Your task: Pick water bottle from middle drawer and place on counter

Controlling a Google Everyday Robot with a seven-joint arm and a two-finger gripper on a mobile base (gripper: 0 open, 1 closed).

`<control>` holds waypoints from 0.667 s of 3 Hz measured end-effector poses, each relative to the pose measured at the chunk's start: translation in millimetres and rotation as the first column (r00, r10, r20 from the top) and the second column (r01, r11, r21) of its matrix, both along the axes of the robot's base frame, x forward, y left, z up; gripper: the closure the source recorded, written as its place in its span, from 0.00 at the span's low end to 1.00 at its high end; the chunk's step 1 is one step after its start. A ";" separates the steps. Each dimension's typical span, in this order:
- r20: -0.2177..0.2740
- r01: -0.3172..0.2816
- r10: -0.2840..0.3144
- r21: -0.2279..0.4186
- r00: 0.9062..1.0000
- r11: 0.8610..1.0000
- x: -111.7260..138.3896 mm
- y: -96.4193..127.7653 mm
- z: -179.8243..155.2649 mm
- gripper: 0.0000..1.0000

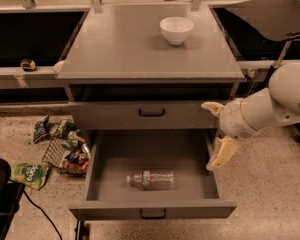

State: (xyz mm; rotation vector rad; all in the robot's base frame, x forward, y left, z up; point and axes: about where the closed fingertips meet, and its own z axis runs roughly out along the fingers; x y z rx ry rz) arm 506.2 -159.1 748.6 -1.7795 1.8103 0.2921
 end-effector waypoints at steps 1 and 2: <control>-0.032 -0.008 0.009 0.050 0.999 0.999 11.0 4.7 -41.3 0.00; -0.077 -0.016 0.024 0.104 0.997 0.994 23.0 17.0 -102.7 0.00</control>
Offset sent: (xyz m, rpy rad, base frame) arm 0.0410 0.0298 -0.1811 0.1731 0.1287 0.0234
